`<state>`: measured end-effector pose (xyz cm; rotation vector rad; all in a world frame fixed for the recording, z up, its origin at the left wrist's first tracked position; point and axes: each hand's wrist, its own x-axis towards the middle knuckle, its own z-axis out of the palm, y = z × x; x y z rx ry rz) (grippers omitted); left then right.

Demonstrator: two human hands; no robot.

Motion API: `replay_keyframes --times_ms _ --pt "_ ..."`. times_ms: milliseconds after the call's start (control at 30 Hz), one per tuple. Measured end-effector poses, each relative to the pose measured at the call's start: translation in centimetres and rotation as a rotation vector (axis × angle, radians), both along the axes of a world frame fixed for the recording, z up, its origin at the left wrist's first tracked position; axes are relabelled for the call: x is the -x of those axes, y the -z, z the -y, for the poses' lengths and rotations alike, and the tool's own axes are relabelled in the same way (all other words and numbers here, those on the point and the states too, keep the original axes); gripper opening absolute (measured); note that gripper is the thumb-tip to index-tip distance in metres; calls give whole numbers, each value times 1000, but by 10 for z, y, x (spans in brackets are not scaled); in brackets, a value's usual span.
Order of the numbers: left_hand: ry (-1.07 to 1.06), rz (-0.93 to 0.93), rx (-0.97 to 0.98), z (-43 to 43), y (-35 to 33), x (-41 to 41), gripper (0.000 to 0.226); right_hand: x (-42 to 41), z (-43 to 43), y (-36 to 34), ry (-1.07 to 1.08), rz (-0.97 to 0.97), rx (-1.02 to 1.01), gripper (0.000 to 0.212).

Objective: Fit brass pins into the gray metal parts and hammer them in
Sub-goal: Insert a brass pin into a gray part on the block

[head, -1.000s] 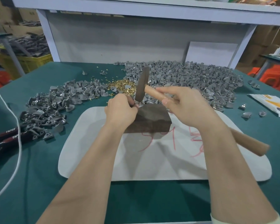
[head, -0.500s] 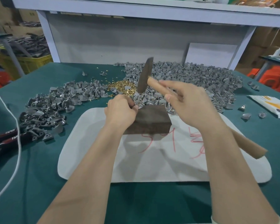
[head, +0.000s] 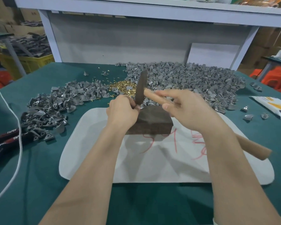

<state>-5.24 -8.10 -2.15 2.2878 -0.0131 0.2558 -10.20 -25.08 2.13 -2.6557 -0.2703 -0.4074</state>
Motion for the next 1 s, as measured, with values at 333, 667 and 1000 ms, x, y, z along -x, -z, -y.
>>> replay_keyframes --times_ms 333,667,1000 --pt "-4 17 -4 0 0 0 13 1 3 0 42 65 -53 39" --pt "-35 -5 -85 0 -1 1 24 -14 10 14 150 61 -330 32" --pt "-18 -39 -58 1 -8 3 8 -30 17 48 368 -241 -255 25"
